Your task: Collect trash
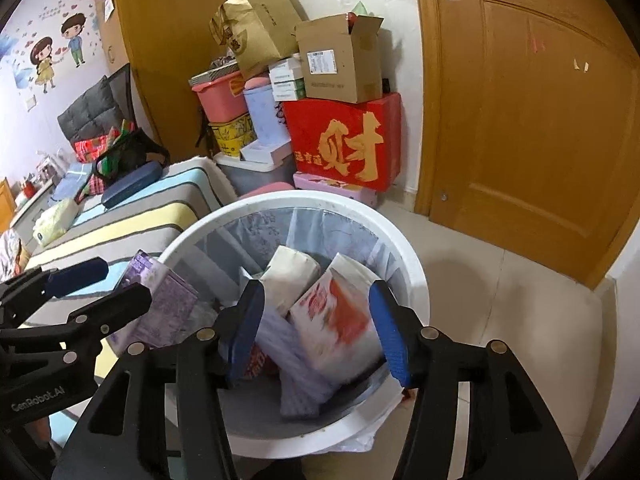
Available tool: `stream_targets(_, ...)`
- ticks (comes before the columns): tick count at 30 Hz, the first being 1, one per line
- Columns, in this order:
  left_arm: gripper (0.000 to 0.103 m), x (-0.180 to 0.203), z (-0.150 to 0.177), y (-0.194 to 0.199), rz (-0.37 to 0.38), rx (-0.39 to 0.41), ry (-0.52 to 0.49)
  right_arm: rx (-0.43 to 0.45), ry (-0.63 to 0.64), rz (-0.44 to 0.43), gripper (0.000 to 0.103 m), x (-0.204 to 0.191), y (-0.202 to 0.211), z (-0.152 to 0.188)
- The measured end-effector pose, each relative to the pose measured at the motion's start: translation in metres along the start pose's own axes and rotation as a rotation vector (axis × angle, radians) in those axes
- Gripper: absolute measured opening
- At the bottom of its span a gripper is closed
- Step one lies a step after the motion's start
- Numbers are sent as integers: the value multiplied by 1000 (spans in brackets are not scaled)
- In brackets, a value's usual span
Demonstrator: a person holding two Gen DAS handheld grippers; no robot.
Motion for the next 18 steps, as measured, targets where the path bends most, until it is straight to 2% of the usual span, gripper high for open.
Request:
stream_targets(6, 65, -7, 2, 23, -20, 39, 7, 38, -16, -11, 56, -5, 19, 0)
stream_targets(12, 65, -14, 13, 52, -88, 79, -2, 94, -6, 11, 56, -17, 43, 6)
stream_targets(18, 65, -16, 27, 91, -101, 149, 23, 138, -20, 5, 56, -27, 64, 18)
Point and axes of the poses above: each gripper's, at about its wrist camera, not at the fingertips, and y roughly against the way its jaws point, x to its right, z to its underside, the point moved 9 cm from there along -y, roughly the way its jaws point, and after that the axes turned 7 degrees about -y, right-handed, at the moved point
